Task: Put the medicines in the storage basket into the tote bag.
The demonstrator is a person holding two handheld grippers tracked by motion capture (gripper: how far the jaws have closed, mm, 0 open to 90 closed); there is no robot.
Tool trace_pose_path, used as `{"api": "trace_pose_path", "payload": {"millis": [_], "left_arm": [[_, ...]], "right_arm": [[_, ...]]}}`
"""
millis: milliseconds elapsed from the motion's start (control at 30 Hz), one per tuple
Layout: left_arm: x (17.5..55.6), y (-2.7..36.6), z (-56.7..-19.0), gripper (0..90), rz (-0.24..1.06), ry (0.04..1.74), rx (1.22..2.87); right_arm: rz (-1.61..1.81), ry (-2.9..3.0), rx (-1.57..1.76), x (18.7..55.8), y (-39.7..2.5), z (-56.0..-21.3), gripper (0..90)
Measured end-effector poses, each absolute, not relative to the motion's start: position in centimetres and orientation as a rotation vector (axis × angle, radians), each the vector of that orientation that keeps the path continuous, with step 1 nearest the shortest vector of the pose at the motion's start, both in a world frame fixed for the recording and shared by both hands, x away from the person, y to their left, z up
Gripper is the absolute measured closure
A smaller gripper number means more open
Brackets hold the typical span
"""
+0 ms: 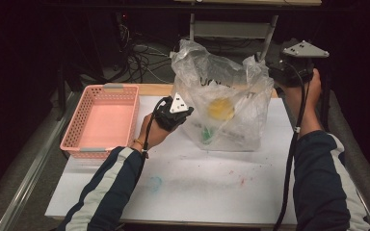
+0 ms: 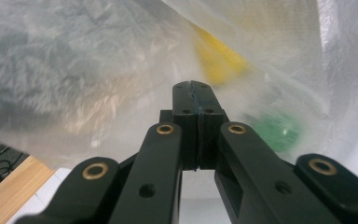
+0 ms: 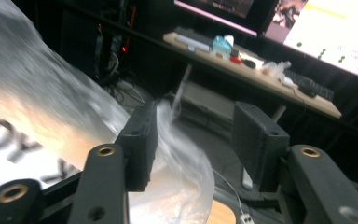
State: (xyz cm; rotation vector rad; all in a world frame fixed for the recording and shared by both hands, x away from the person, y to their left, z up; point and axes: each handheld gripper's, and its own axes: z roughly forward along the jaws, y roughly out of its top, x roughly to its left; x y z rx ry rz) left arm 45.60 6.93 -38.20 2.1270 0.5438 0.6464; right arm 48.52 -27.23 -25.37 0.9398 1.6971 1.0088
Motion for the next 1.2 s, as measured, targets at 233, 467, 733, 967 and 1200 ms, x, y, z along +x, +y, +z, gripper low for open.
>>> {"api": "trace_pose_path", "payload": {"millis": [233, 467, 733, 967, 1200], "left_arm": [[44.4, 8.1, -37.3, 75.5, 0.667, 0.532, 2.054], [40.1, 10.4, -36.3, 37.6, 0.802, 0.482, 1.994], [36.7, 13.4, -38.7, 24.8, 0.826, 0.461, 2.019], [36.0, 14.1, -40.2, 21.2, 0.831, 0.48, 2.048], [35.4, 15.1, -40.8, 21.1, 0.836, 0.485, 2.035]], "right_arm": [[1.141, 1.716, 0.858, 45.6, -26.4, -25.1, 46.8], [1.247, 1.787, 0.73, 41.2, -25.0, -27.7, 41.5], [1.274, 1.856, 0.659, 37.6, -23.7, -31.7, 31.8], [1.271, 1.912, 0.67, 36.6, -23.4, -34.9, 26.5], [1.284, 1.944, 0.692, 36.2, -23.9, -36.7, 24.8]]}}
